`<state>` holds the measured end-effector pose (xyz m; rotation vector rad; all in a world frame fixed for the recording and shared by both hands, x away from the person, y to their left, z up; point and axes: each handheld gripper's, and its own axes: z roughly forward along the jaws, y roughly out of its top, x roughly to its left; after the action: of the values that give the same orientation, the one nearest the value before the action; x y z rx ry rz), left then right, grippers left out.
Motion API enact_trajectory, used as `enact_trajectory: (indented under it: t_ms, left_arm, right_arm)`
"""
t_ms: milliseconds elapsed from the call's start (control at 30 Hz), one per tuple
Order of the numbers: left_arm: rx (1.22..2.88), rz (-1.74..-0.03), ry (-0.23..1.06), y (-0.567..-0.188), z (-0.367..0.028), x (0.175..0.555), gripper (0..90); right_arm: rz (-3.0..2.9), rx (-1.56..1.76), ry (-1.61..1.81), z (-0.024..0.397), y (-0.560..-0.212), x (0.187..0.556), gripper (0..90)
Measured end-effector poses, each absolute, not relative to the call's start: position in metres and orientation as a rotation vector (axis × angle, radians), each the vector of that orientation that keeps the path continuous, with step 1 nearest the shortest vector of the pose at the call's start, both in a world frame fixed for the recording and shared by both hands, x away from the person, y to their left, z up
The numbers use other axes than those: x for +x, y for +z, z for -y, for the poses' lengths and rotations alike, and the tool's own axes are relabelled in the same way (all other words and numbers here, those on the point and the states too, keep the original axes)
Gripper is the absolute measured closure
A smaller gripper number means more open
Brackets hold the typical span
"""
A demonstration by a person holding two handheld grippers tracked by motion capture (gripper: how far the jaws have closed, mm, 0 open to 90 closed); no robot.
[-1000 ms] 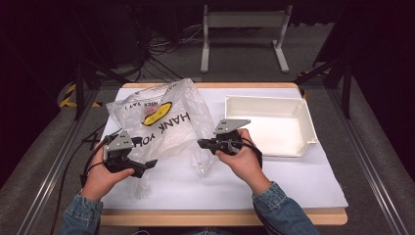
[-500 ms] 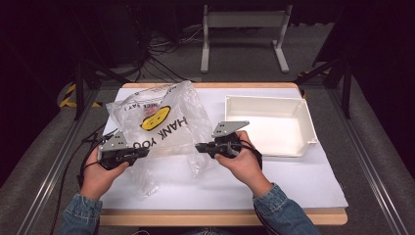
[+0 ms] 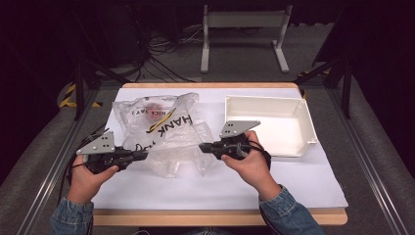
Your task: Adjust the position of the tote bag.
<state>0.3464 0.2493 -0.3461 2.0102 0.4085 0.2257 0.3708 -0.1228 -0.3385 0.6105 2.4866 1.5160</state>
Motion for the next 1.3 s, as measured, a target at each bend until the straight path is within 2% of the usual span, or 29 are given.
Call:
enact_trajectory:
  t_ms: [267,433,633,967,1300]
  left_arm:
    - [1.969,-0.315,0.221,-0.326,-0.250,0.332,90.0]
    - [1.959,-0.323,0.268,-0.316,-0.254,0.328,90.0]
    - [1.926,-0.449,0.324,-0.322,-0.260,0.344,82.4]
    - [1.850,-0.565,0.389,-0.326,-0.260,0.372,86.4]
    - [1.821,-0.603,0.393,-0.329,-0.262,0.384,87.5]
  right_arm:
    - [-2.429,0.545,1.569,0.128,-0.317,0.356,90.0]
    - [-2.380,0.510,1.600,0.128,-0.303,0.350,90.0]
    - [-2.353,0.572,1.594,0.122,-0.303,0.372,90.0]
    - [-2.293,0.674,1.575,0.115,-0.305,0.408,89.9]
    - [-2.274,0.699,1.566,0.113,-0.307,0.415,78.7]
